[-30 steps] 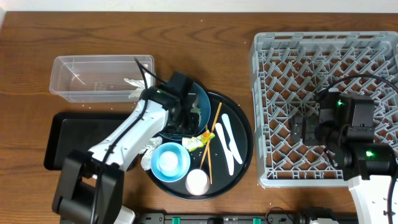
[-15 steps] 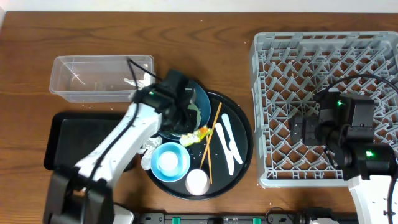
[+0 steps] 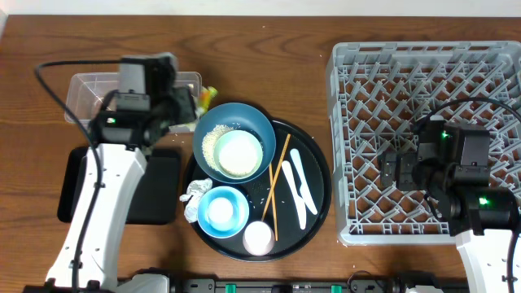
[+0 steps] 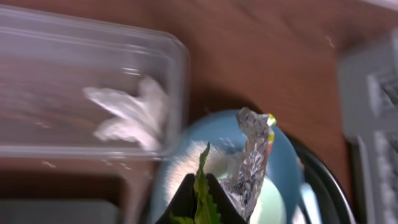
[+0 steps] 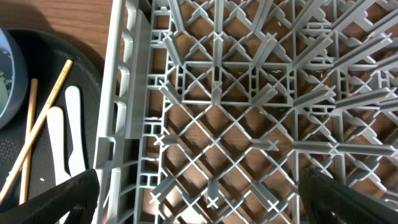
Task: Sort waste into correct bins and load items into the dishwasher rack
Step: 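Carry the wrapper with the left gripper and drop it into the clear bin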
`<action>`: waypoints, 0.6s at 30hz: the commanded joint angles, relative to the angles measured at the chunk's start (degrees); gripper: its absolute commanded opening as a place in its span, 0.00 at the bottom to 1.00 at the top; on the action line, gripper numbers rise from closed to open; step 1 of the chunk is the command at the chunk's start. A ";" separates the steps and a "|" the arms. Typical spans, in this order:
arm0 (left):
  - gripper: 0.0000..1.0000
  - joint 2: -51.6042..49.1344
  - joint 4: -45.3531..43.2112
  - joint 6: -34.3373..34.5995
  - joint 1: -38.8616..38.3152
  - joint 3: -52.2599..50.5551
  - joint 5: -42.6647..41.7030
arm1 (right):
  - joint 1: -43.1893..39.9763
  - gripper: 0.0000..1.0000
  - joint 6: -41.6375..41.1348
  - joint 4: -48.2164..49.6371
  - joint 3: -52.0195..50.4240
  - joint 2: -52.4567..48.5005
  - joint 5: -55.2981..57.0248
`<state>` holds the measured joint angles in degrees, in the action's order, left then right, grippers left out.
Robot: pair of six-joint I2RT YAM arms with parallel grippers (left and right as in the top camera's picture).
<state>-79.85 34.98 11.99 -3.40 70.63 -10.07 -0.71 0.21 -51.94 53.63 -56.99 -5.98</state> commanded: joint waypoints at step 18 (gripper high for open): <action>0.50 -9.33 -7.37 -0.28 8.83 0.98 5.14 | 0.90 0.99 -0.59 -0.39 1.07 0.09 -0.48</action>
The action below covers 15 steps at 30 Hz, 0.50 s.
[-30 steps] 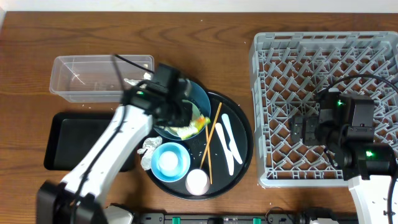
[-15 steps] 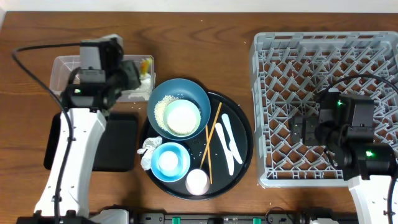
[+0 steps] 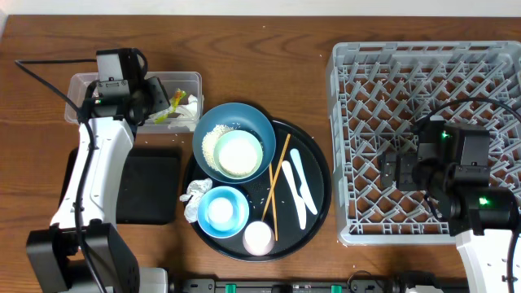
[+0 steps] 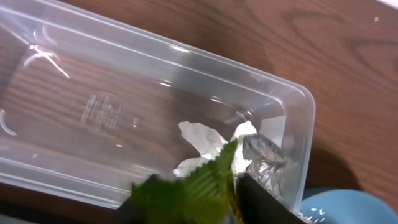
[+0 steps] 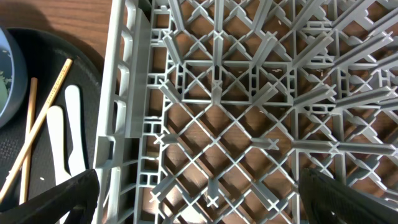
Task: Sort waste into correct bins and load items into the dishwasher rack
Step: 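Carry the wrapper with the left gripper and drop it into the clear bin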
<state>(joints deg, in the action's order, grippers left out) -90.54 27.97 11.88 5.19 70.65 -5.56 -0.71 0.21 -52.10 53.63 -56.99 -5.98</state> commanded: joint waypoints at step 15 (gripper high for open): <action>0.69 9.88 9.51 -0.13 -3.63 0.94 -2.78 | 0.90 0.99 -0.59 -0.22 1.07 0.09 -0.48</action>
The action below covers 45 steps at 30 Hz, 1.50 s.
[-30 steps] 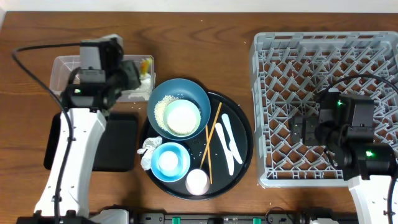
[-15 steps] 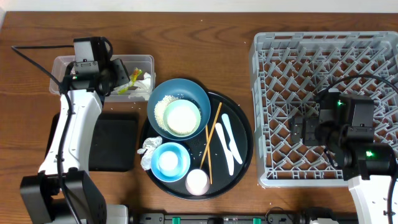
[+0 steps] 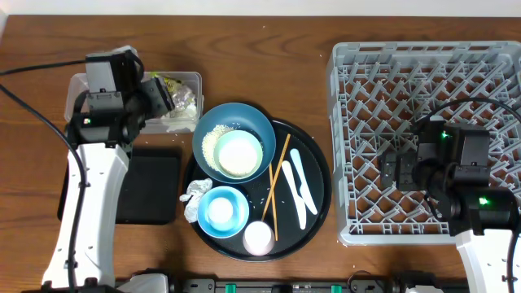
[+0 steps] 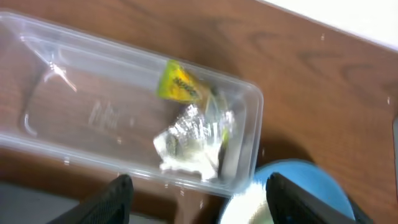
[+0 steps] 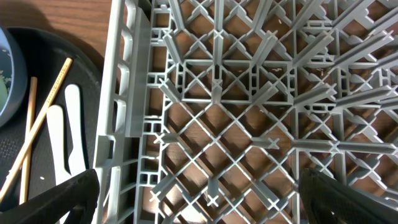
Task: Sort waste into correct bins and load items into the dishwasher rack
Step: 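Carry the wrapper with the left gripper and drop it into the clear bin, then grasp the rim of the light-green bowl with the left gripper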
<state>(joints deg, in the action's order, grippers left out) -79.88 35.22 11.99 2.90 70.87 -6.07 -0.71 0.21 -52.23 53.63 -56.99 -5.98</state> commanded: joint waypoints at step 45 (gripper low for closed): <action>0.46 -24.98 3.08 4.61 -33.62 -0.11 -1.51 | 0.90 0.99 -0.57 -0.98 1.07 0.09 -0.46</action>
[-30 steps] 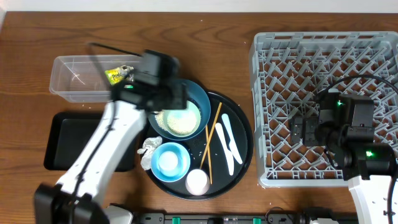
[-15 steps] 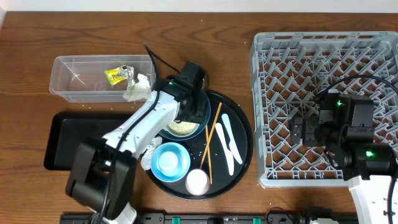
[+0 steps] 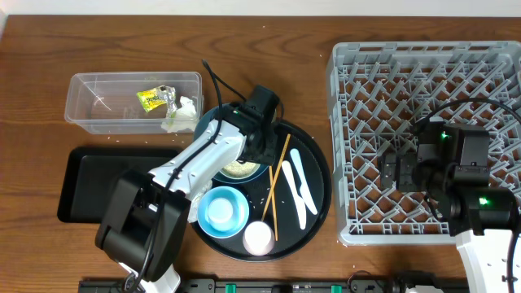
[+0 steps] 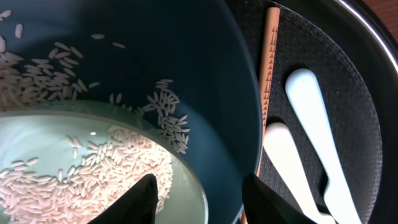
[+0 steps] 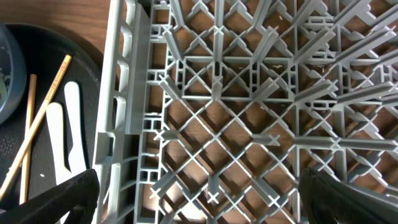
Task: Sort waste into correct bins and load items into the dishwasher rack
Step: 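Grasp the rim of the light-green bowl with the left gripper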
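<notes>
My left gripper is open, low inside the large blue bowl on the round black tray. Its fingertips straddle the rim of the pale green bowl of rice nested there. Chopsticks and white utensils lie to the right. The clear bin holds a yellow wrapper, foil and tissue. My right gripper hangs open over the grey dishwasher rack, holding nothing.
A small blue bowl and a white cup sit at the tray's front. A flat black rectangular tray lies at the left, below the clear bin. My left arm crosses the round tray's left side.
My left gripper was open above the clear bin and is now down in the large blue bowl, still open. The waste stays in the bin. The right arm has not moved.
My left gripper held foil and a green-yellow wrapper near the bin's right end. Then it had them over the bin. Then it stood open with the waste lying in the bin. Now it is at the bowls on the round tray.
</notes>
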`<action>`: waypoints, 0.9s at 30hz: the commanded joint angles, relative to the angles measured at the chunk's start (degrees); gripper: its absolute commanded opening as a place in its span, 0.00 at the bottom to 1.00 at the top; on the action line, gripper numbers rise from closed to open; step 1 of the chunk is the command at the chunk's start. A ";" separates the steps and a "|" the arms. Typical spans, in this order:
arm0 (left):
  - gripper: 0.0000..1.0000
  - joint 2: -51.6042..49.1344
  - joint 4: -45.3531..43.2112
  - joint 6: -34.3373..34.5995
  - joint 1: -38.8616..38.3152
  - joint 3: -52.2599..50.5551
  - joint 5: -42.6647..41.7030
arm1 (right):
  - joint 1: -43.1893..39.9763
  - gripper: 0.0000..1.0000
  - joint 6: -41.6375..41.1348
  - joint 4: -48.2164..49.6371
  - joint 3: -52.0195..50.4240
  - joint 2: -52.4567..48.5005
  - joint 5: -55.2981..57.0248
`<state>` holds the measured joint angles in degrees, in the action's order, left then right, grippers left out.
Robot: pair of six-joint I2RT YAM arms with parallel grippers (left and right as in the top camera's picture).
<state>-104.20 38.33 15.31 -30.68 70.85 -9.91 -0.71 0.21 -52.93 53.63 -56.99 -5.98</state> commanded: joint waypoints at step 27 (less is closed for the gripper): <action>0.19 -3.04 -1.38 3.04 -1.25 -1.38 7.74 | 0.90 0.99 -0.59 -0.72 1.07 0.09 -0.48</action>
<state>-106.45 37.01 18.22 -31.35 70.04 -4.62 -0.71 0.21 -53.39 53.63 -56.99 -5.98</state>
